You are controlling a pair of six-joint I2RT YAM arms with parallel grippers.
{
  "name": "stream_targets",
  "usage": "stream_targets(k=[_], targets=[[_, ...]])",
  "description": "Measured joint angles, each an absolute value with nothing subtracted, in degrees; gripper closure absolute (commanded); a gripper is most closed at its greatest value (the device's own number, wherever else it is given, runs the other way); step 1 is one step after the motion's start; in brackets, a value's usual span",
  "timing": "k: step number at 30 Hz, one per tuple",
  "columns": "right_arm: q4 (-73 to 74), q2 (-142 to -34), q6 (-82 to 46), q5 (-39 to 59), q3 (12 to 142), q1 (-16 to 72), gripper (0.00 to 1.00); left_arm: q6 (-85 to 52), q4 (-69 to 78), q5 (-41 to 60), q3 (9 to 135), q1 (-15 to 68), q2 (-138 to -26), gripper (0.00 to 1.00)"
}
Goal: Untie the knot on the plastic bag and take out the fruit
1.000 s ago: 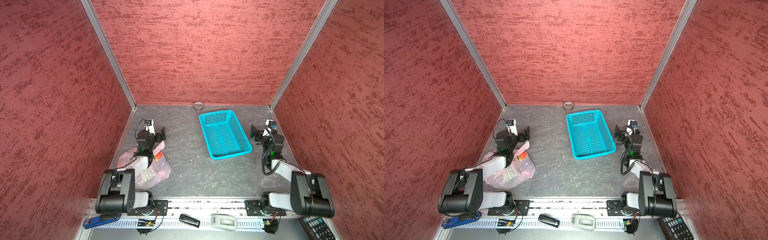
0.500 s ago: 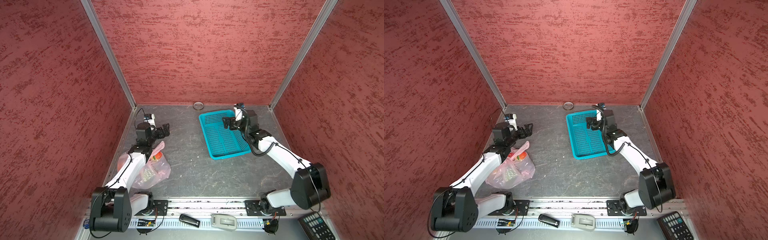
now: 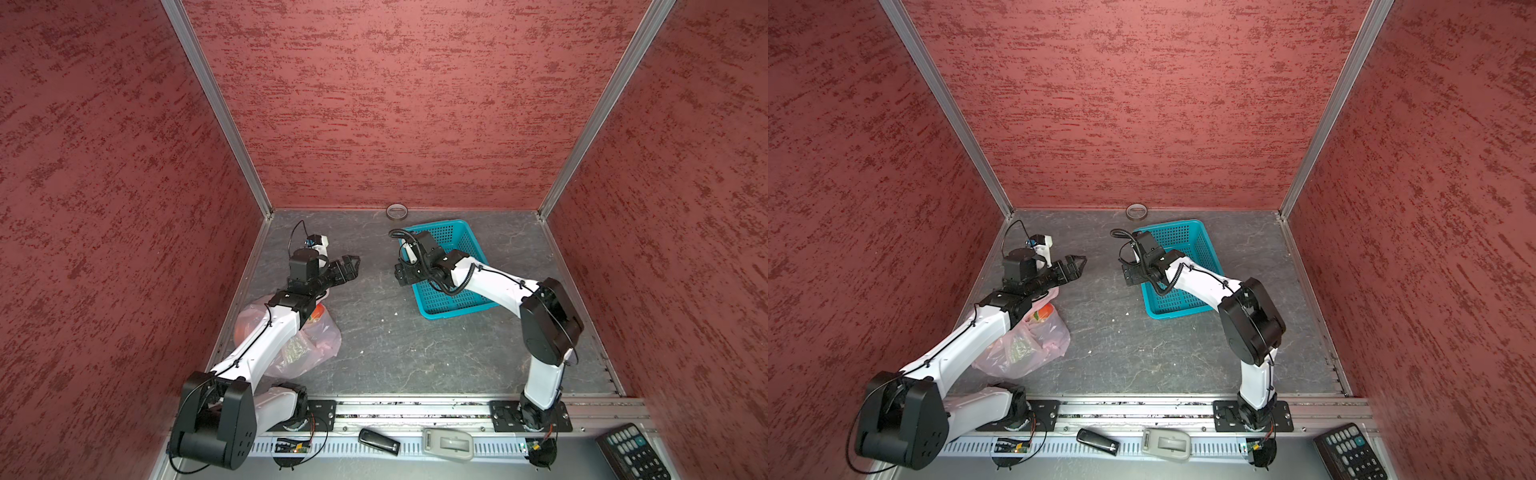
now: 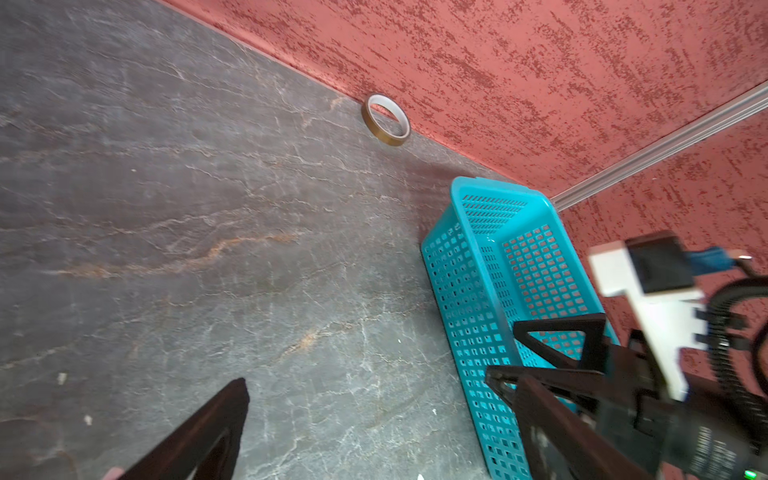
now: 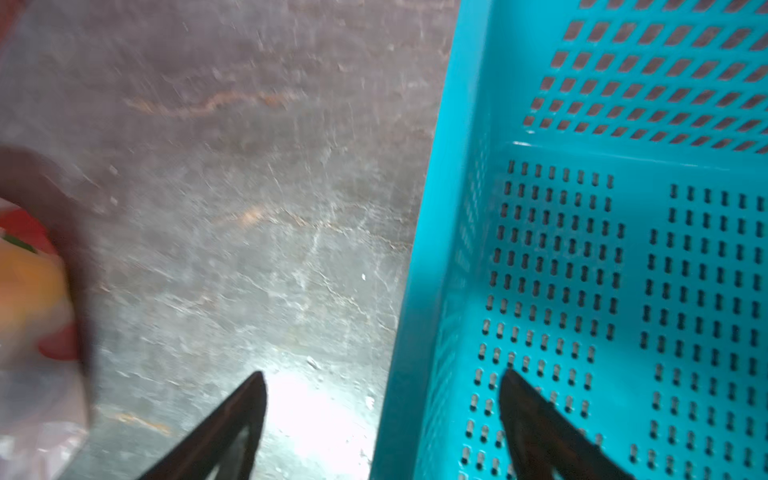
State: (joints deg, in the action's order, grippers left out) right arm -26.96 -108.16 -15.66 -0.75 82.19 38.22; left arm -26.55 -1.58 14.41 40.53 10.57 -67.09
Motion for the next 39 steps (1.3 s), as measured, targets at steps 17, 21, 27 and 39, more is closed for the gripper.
stream_targets(k=[17,21,27,39], targets=[[-33.3,-110.7,-18.9,-7.3,83.5,38.3,0.8,-27.9,-2.5,13.5,40.9,13.5,-67.9,0.0],[-33.2,-110.4,-17.3,-10.1,83.0,37.5,0.87,-27.9,-2.5,13.9,40.9,14.0,-68.8,0.0],[-31.3,-108.8,-13.5,-11.0,80.1,31.8,0.88,-27.8,-2.5,15.0,40.9,14.5,-69.6,0.01],[-26.7,-113.7,-5.4,-12.2,84.7,15.6,0.9,-27.8,-2.6,16.3,41.0,15.5,-69.6,0.0]])
